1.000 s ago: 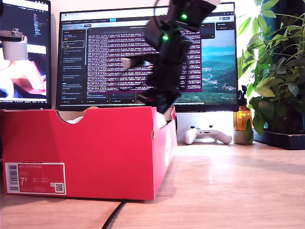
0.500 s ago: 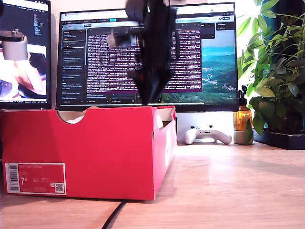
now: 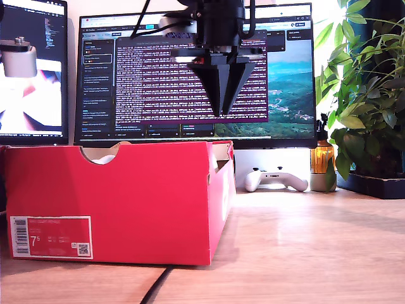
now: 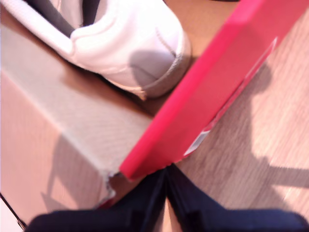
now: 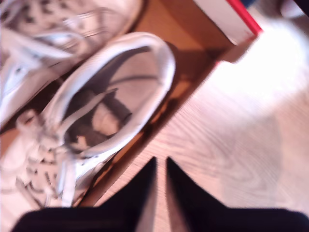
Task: Pack the white shoes by picking the first shoe and placing it inside the red shoebox, left side, then picking and rotating the second shoe and placing it in the shoebox
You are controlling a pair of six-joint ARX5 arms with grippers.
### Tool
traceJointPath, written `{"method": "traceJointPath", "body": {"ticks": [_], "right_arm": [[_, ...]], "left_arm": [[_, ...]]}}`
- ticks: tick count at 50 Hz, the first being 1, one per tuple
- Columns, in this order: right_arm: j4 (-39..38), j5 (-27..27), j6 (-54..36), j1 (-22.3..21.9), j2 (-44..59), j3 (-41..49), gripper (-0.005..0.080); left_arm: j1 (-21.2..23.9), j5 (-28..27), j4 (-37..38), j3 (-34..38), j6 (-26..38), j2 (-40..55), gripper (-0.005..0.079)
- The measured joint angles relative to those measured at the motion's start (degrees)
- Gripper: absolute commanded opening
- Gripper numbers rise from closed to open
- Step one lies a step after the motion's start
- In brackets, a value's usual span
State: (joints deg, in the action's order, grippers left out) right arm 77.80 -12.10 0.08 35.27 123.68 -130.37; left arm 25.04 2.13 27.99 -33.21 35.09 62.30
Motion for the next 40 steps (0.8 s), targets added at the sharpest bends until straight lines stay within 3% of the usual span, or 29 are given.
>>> {"method": "traceJointPath", "body": {"ticks": [12, 26, 40], "right_arm": [[0.04, 0.09, 1.62, -3.87, -0.07, 0.0, -0.0007], [0.28, 0.09, 1.6, -7.54, -2.75, 0.0, -0.0007], [0.2, 0.09, 1.57, -7.39, -8.66, 4.63, -0.0007]], "left_arm": [[0.0, -0.07, 8.7, 0.0, -7.15, -2.71, -0.0014], [0.0, -0.11, 22.8, 0.0, -13.57, -15.82, -0.0013], [0.0, -0.11, 21.92, 0.0, -16.44, -28.72, -0.0013]]}}
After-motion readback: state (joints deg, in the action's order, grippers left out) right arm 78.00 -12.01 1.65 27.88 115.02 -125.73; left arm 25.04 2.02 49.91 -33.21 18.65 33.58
